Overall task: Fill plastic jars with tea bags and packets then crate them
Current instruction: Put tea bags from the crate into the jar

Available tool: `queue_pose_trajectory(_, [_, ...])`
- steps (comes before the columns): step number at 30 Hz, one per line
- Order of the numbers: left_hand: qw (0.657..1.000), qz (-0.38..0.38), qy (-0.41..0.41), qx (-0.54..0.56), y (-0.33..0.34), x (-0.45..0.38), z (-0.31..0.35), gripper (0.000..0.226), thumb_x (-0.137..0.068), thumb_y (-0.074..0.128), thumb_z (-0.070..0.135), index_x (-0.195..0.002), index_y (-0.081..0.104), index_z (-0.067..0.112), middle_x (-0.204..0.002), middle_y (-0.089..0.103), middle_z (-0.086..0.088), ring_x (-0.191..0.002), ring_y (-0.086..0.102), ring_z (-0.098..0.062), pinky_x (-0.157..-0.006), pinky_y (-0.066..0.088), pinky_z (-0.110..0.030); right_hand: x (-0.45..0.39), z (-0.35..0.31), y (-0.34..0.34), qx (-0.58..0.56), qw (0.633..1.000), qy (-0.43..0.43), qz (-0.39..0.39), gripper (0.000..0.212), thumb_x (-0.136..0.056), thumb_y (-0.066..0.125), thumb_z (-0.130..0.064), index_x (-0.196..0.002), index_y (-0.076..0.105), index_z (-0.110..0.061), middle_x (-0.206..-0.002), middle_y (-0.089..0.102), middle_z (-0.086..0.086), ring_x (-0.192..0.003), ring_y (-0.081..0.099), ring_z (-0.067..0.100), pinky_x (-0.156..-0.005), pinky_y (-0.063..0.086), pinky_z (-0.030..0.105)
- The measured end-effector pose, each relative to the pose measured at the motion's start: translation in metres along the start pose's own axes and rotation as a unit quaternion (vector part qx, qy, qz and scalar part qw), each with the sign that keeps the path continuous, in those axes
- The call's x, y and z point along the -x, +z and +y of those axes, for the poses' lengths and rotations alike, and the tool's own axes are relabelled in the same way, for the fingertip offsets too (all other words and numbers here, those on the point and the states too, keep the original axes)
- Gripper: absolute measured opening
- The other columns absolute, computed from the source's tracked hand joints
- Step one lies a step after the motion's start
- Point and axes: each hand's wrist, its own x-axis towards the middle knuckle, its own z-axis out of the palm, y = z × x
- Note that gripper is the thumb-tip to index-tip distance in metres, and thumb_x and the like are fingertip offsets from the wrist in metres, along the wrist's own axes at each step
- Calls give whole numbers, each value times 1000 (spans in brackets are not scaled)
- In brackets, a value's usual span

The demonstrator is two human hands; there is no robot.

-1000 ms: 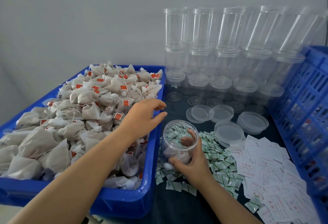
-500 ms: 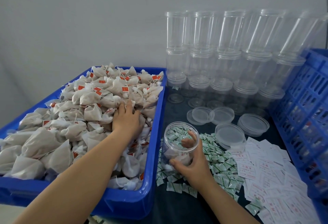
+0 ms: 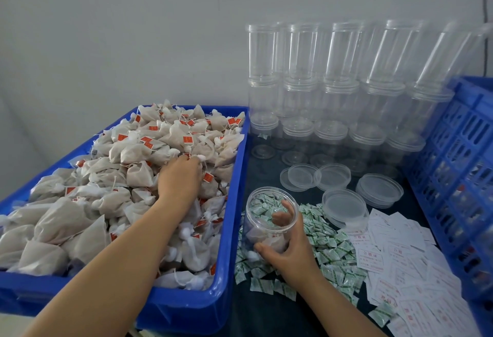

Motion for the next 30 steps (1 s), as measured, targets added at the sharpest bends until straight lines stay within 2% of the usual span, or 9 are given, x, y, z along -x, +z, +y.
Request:
queue_pose_trajectory(2, [999,6,-12,43,-5,1,3,29,-89,62,32,-111,58,14,-105,60,-6,-96,57,-26,-71,46,-36,0,0,0,-2,1000,1,0,84,-56,78,-55,-119,27,-79,-127,46,-14,-108,49,-20,-72,48,5])
queue_pose_trajectory(5, [994,42,-13,96,-10,3,8,24,-88,65,30,-105,56,15,-101,61,-4,-83,54,-19,-63,40,-32,-1,1,0,-5,1000,1,1,85,-55,79,-56,-119,28,-78,-127,46,-14,-108,49,-20,-72,48,5])
queue_pose_trajectory(10, [974,129,21,188,-25,7,20,20,-89,64,25,-103,57,13,-83,58,1,-72,55,-19,-58,36,-26,-1,2,0,-2,1000,4,2,85,-55,79,-56,-116,27,-82,-127,46,-15,-109,48,-21,-72,48,4])
queue_pose_trajectory(15, [949,138,65,275,-39,19,35,35,-90,63,32,-117,50,16,-77,57,5,-66,54,-13,-60,41,-23,-1,3,0,10,1000,2,6,86,-54,78,-58,-117,25,-82,-127,47,-16,-108,49,-19,-74,48,6])
queue_pose_trajectory(18, [925,128,105,342,-46,28,45,42,-88,63,35,-123,47,18,-84,57,9,-70,55,-7,-59,44,-19,-2,4,0,15,1000,1,8,86,-54,77,-59,-119,25,-81,-127,47,-18,-107,51,-16,-75,48,7])
queue_pose_trajectory(21, [912,127,164,355,-49,37,54,40,-88,62,35,-122,51,16,-94,58,10,-75,57,-5,-61,45,-14,-1,4,0,6,1000,-1,8,87,-55,78,-55,-120,26,-80,-127,47,-16,-107,52,-15,-74,49,8])
queue_pose_trajectory(26, [896,121,213,370,-49,43,61,35,-88,61,36,-116,54,15,-92,49,27,-87,51,17,-72,41,-4,-2,5,1,-3,1000,-3,10,87,-55,79,-53,-122,28,-78,-126,47,-14,-106,53,-15,-71,50,8])
queue_pose_trajectory(27, [893,117,216,377,-49,43,61,33,-89,60,36,-114,54,16,-91,49,30,-88,51,16,-72,42,-5,-2,5,1,-3,1000,-3,11,87,-56,79,-53,-122,29,-78,-126,47,-14,-106,53,-14,-71,50,9])
queue_pose_trajectory(30, [883,105,220,400,-51,44,62,20,-91,55,34,-106,51,22,-88,51,27,-85,56,1,-69,47,-14,-2,7,2,-6,1000,-3,13,87,-56,80,-51,-120,29,-79,-126,48,-15,-107,52,-15,-71,49,7])
